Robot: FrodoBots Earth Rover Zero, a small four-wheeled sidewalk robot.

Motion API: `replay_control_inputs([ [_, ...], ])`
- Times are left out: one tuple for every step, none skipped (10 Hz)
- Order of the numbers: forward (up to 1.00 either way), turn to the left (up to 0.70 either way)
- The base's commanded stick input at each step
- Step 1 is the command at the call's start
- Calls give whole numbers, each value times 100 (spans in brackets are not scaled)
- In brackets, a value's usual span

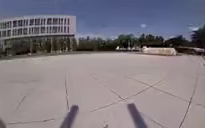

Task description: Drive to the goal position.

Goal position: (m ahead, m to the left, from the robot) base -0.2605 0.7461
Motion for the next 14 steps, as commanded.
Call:
replay_control_inputs([
  [0,70],
  [0,70],
  [0,70],
  [0,70],
  [0,70],
  [0,70],
  [0,70],
  [0,70],
  [0,70],
  [0,70],
  [0,70],
  [0,70],
  [0,70],
  [0,70],
])
